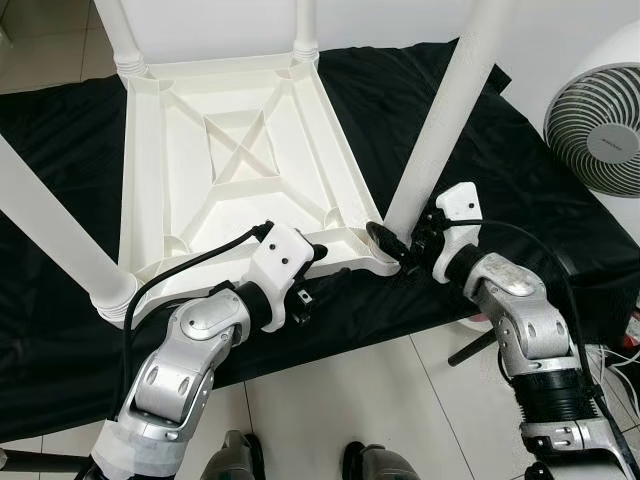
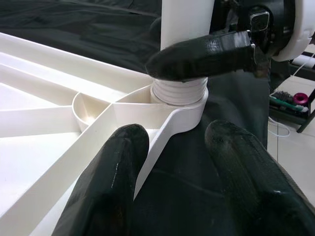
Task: Building children table
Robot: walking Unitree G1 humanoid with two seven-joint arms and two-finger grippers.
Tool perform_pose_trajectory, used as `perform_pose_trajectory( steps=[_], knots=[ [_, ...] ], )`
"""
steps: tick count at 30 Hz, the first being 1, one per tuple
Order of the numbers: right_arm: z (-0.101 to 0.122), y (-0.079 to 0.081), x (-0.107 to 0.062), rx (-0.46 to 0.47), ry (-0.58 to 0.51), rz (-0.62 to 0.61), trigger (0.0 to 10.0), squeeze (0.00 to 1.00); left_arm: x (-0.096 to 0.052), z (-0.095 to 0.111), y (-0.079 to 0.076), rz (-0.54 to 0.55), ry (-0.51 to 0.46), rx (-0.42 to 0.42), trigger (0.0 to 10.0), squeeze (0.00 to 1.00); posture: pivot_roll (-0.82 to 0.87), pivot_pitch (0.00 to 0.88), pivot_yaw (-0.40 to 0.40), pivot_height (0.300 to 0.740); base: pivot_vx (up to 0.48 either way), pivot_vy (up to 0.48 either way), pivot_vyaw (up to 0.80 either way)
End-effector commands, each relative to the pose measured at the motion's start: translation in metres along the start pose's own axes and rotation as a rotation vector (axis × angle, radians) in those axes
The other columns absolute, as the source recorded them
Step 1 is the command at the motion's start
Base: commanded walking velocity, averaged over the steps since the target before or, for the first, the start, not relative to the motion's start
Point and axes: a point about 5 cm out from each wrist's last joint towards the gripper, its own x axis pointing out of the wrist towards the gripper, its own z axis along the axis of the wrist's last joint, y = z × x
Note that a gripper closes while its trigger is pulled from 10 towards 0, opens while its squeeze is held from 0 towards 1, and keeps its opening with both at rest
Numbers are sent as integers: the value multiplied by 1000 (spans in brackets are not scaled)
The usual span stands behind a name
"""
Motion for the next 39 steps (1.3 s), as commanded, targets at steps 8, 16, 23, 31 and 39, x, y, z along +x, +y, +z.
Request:
perform_pose_trajectory(
  steps=[8,16,23,31,39],
  knots=[
    [-2,-5,11,-73,0,207,10000,0,3,-2,-1,6,12,-6,10000,0,-37,116,4,740,0,0,0],
    [-10,-10,20,-122,71,292,0,0,6,0,-4,-6,5,-8,10000,0,-25,104,-5,740,0,0,0],
    [-17,-20,13,-82,70,217,0,0,5,-1,-7,-3,8,-17,10000,0,-26,105,-15,740,0,0,0],
    [-22,-24,8,-51,74,121,7490,0,6,-3,-9,-13,11,-21,10000,0,-38,111,-12,740,0,0,0],
    [-19,-5,14,72,47,-373,10000,0,5,-4,-9,-20,19,-25,10000,0,-46,126,-12,740,0,0,0]
  ],
)
